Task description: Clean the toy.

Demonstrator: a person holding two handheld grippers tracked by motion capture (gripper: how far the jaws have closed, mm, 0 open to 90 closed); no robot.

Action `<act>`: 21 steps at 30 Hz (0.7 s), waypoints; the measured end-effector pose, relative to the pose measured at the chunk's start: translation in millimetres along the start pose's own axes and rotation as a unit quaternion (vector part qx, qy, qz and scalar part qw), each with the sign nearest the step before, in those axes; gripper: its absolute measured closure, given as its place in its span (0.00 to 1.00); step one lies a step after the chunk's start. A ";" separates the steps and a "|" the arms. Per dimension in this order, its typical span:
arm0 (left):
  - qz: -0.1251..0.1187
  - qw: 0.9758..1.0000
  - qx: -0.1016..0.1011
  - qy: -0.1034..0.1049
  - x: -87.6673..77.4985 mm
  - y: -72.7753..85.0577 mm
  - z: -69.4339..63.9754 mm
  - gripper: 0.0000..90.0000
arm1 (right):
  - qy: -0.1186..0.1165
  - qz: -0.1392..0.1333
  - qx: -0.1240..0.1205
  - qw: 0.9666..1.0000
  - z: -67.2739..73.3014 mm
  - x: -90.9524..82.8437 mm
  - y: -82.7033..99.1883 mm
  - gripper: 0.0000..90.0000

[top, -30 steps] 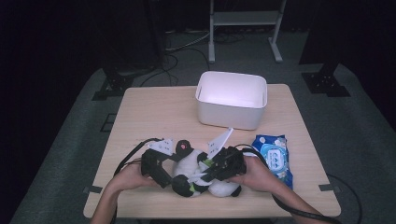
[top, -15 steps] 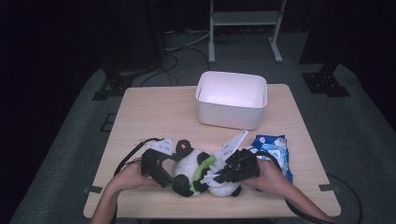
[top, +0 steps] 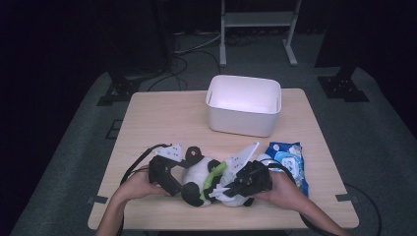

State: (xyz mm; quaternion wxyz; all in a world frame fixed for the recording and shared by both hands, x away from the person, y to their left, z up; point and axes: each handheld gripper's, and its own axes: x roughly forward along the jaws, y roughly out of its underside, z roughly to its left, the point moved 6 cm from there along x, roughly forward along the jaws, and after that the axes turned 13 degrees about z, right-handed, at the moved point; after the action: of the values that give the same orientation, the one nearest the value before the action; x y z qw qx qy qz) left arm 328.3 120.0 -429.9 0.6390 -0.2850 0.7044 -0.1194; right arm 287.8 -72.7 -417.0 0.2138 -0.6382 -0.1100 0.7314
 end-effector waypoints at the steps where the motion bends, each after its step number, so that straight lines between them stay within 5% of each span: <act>1: -0.001 1.000 -0.002 0.000 0.0 -0.1 0.2 0.09 | -0.001 0.001 -0.005 1.000 -0.2 3.1 -3.5 0.90; 8: -0.003 1.000 -0.007 0.002 -0.5 0.8 2.2 0.09 | -0.006 0.013 -0.010 1.000 -1.2 10.1 -9.7 0.90; 21: 0.000 1.000 -0.010 0.009 -0.2 0.6 1.3 0.09 | 0.030 -0.021 0.045 0.998 -21.4 -26.6 27.2 0.89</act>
State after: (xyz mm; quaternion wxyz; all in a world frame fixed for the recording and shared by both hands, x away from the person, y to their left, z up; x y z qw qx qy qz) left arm 329.4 120.9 -430.3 0.6300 -0.2899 0.7113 -0.1147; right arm 306.6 -111.2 -408.7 0.2605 -0.6470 -0.0839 0.7117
